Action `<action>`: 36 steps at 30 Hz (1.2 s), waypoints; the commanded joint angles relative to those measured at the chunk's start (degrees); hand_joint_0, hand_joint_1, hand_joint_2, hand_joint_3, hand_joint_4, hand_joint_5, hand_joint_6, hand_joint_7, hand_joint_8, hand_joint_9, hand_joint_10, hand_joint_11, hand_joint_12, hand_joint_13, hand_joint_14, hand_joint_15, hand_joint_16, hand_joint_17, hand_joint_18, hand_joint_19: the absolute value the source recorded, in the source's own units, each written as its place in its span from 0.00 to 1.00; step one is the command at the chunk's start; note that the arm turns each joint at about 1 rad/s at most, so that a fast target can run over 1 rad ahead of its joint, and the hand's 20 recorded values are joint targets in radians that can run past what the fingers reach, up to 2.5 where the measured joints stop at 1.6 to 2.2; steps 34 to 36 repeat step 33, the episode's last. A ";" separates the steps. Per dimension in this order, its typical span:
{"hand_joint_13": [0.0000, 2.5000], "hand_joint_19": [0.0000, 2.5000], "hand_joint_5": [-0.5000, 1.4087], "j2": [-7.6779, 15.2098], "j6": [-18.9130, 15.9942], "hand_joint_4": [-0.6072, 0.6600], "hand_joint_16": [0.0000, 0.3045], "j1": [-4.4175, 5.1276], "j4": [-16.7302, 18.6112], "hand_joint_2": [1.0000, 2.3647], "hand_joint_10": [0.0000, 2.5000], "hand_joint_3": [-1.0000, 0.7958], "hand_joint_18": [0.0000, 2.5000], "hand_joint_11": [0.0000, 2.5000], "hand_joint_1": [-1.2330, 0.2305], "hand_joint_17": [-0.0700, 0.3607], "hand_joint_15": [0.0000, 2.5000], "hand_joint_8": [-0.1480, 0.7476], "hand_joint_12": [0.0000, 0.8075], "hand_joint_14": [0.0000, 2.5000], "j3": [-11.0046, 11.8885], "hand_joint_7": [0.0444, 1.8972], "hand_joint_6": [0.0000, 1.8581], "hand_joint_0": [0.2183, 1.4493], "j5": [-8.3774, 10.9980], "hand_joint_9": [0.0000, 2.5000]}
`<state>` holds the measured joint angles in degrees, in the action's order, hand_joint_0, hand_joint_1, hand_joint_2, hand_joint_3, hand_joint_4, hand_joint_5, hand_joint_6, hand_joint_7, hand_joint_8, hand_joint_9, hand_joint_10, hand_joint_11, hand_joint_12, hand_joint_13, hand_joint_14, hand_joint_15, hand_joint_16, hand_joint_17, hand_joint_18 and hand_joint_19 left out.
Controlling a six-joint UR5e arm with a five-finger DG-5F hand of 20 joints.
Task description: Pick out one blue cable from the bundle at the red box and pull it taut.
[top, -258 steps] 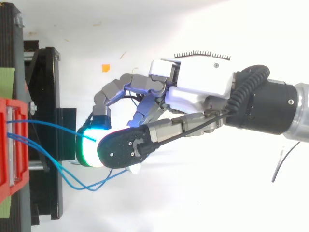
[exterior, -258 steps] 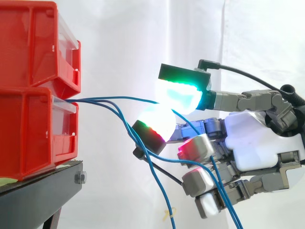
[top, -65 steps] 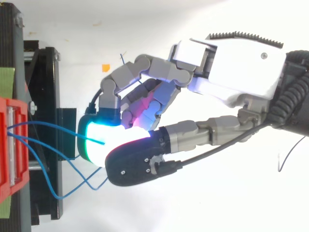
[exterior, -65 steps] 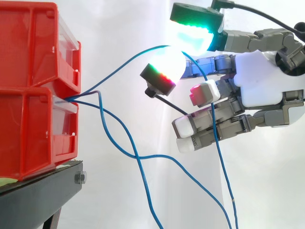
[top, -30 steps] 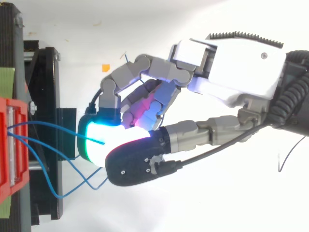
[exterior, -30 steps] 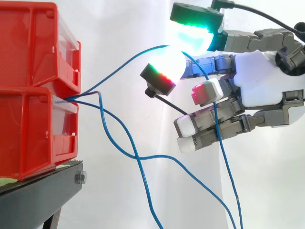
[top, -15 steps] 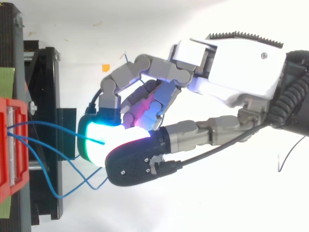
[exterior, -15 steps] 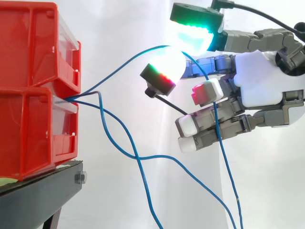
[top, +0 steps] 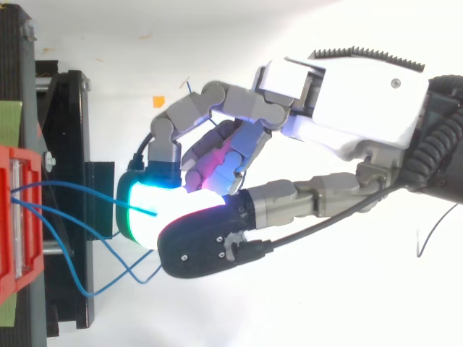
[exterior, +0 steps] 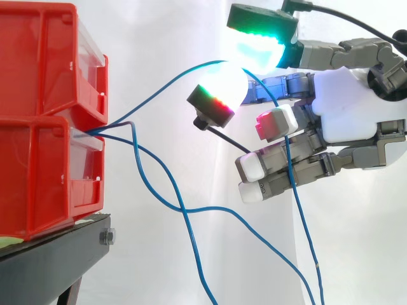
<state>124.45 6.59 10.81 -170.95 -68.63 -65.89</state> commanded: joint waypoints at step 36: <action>0.36 0.22 0.19 0.00 0.00 0.30 0.14 0.00 0.00 0.01 0.01 0.53 0.25 0.33 0.32 0.39 0.23 0.43 0.39 0.01 -0.01 0.51 0.51 0.35 -0.03 0.52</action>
